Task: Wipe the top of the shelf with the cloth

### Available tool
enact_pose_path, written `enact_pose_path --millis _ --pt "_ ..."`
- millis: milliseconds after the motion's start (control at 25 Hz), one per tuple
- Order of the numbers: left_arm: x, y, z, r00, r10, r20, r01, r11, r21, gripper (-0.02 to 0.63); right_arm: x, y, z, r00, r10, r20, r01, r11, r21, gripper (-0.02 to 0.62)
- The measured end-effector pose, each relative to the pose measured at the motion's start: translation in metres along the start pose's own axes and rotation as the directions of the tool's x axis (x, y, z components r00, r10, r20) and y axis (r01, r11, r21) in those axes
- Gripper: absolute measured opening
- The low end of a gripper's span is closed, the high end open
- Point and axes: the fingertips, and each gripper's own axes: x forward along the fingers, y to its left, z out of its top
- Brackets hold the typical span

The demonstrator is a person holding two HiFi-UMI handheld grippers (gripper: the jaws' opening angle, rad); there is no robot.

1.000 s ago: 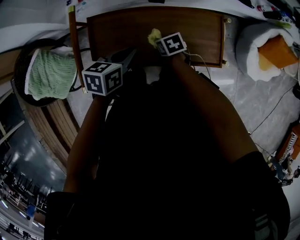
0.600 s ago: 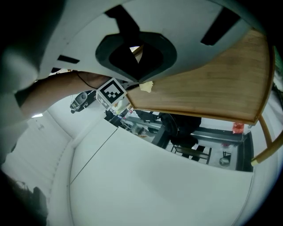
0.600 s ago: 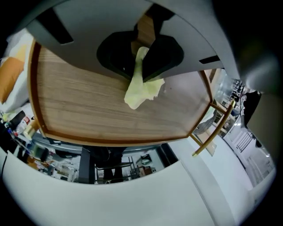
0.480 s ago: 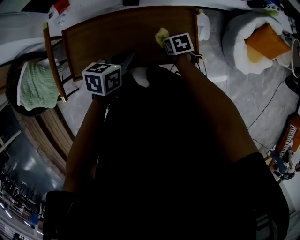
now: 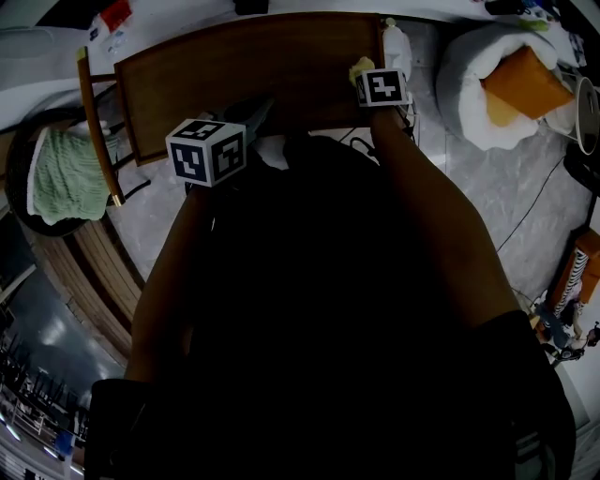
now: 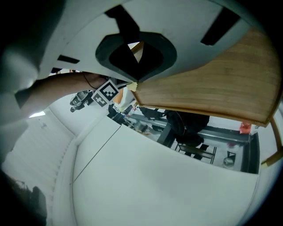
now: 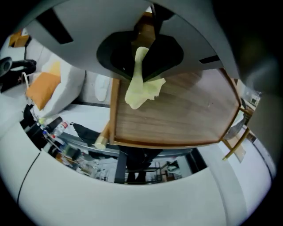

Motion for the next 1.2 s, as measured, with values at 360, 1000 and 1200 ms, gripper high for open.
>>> enact_pose_path --millis 360,1000,1200 --pt "-0.054 0.042 0.013 0.997 0.038 0.06 -0.037 0.999 -0.021 0.011 -0.013 0.026 0.045 0.988 0.025 0.152 -0.047 0.989 0.141 0.048" --pt "-0.241 0.168 0.002 0.943 0.282 0.178 -0.242 0.946 -0.217 0.011 -0.024 0.48 0.099 0.703 0.711 0.016 -0.65 0.652 -0.391 0.048" --pt "-0.277 0.191 -0.024 0.936 0.318 0.153 -0.28 0.933 -0.226 0.011 -0.003 0.551 0.067 0.656 0.741 -0.147 -0.715 0.546 -0.437 0.048"
